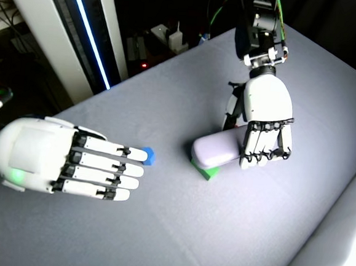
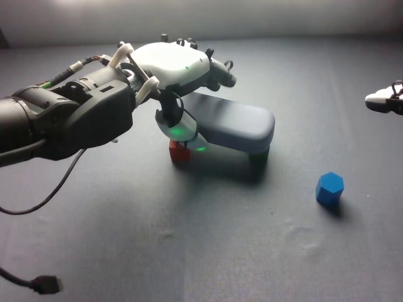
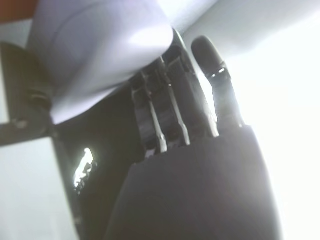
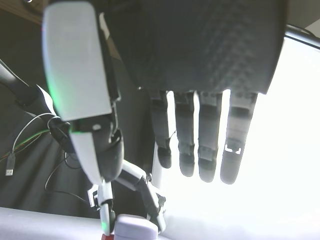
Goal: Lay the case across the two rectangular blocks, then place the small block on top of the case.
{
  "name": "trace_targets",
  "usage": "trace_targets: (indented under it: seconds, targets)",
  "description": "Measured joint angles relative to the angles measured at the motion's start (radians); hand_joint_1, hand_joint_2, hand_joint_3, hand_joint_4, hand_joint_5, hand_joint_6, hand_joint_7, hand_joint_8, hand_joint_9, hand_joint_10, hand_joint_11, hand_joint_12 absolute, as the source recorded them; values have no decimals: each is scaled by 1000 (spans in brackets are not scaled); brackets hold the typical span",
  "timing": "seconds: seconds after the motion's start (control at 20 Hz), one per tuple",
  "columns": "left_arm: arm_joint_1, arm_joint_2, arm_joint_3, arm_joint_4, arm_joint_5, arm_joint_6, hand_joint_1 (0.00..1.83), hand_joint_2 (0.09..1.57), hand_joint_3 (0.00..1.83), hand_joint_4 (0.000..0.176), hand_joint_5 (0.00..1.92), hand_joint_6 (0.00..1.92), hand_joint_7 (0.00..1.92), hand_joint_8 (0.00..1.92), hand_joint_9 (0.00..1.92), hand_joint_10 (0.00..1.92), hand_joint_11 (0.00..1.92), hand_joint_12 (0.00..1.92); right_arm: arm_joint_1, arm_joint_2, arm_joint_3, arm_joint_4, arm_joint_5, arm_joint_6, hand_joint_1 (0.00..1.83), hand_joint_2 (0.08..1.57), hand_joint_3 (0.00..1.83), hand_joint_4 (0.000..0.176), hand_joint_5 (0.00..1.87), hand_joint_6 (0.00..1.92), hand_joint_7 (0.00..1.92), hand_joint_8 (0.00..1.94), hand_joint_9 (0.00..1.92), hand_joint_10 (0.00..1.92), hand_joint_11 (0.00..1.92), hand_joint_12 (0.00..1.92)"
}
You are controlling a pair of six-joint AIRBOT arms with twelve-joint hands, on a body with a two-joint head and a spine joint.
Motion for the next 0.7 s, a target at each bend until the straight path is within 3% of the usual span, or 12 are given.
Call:
trace_targets:
  seconds: [0.1, 0.25, 0.35, 0.4, 0.45, 0.5, 0.55, 0.6, 0.65, 0.7]
  targets:
    - [10, 21, -28, -1, -24, 0, 1085, 784, 0, 37, 387, 0, 541, 0, 571, 0, 72, 1267, 0, 0, 0, 0, -1, 1, 830, 1188, 0, 16, 312, 0, 314, 1, 315, 1, 0, 688]
    - [23, 76, -96, 4, -81, 0, 1074, 760, 0, 44, 354, 0, 453, 0, 455, 0, 6, 1237, 0, 0, 0, 0, -1, 3, 855, 1180, 0, 0, 308, 0, 299, 0, 293, 0, 0, 657]
    - [48, 134, -158, 6, -167, -13, 1019, 838, 8, 15, 289, 0, 331, 0, 323, 1, 0, 1008, 0, -1, 0, -5, 0, 6, 895, 1160, 0, 0, 325, 1, 291, 0, 251, 7, 0, 613]
    - [71, 159, -179, 5, -224, -45, 1016, 847, 8, 0, 298, 5, 335, 4, 326, 5, 0, 996, 8, -1, -1, -15, -5, 7, 905, 1155, 0, 0, 326, 1, 304, 5, 261, 12, 0, 599]
    - [86, 176, -192, 3, -258, -67, 950, 884, 11, 0, 288, 1, 308, 1, 297, 1, 0, 934, 11, -2, -1, -22, -5, 10, 874, 1152, 0, 0, 327, 1, 322, 6, 284, 14, 0, 658]
    - [105, 200, -213, -1, -301, -87, 852, 920, 11, 14, 235, 0, 250, 0, 231, 1, 0, 772, 19, -2, -1, -38, -6, 11, 810, 1157, 0, 0, 300, 0, 311, 2, 286, 9, 0, 620]
    - [125, 228, -239, -2, -348, -105, 799, 929, 6, 54, 208, 1, 212, 3, 186, 4, 0, 633, 35, -4, -1, -57, -16, 11, 775, 1173, 3, 0, 276, 2, 305, 1, 279, 3, 0, 535]
    - [142, 249, -261, -1, -382, -112, 799, 929, 6, 54, 208, 1, 212, 3, 186, 4, 0, 633, 47, -7, 0, -69, -26, 13, 775, 1173, 3, 0, 276, 2, 305, 1, 279, 3, 0, 535]
    - [164, 279, -286, 0, -432, -123, 733, 938, 4, 119, 166, 7, 126, 11, 75, 13, 0, 304, 71, -14, 7, -99, -41, 17, 719, 1151, 0, 0, 282, 2, 313, 1, 308, 8, 0, 605]
    - [206, 328, -329, -1, -510, -138, 732, 929, 0, 135, 134, 8, 61, 10, 20, 7, 12, 74, 105, -30, 19, -142, -71, 38, 734, 1141, 0, 0, 278, 0, 317, 0, 351, 1, 5, 787]
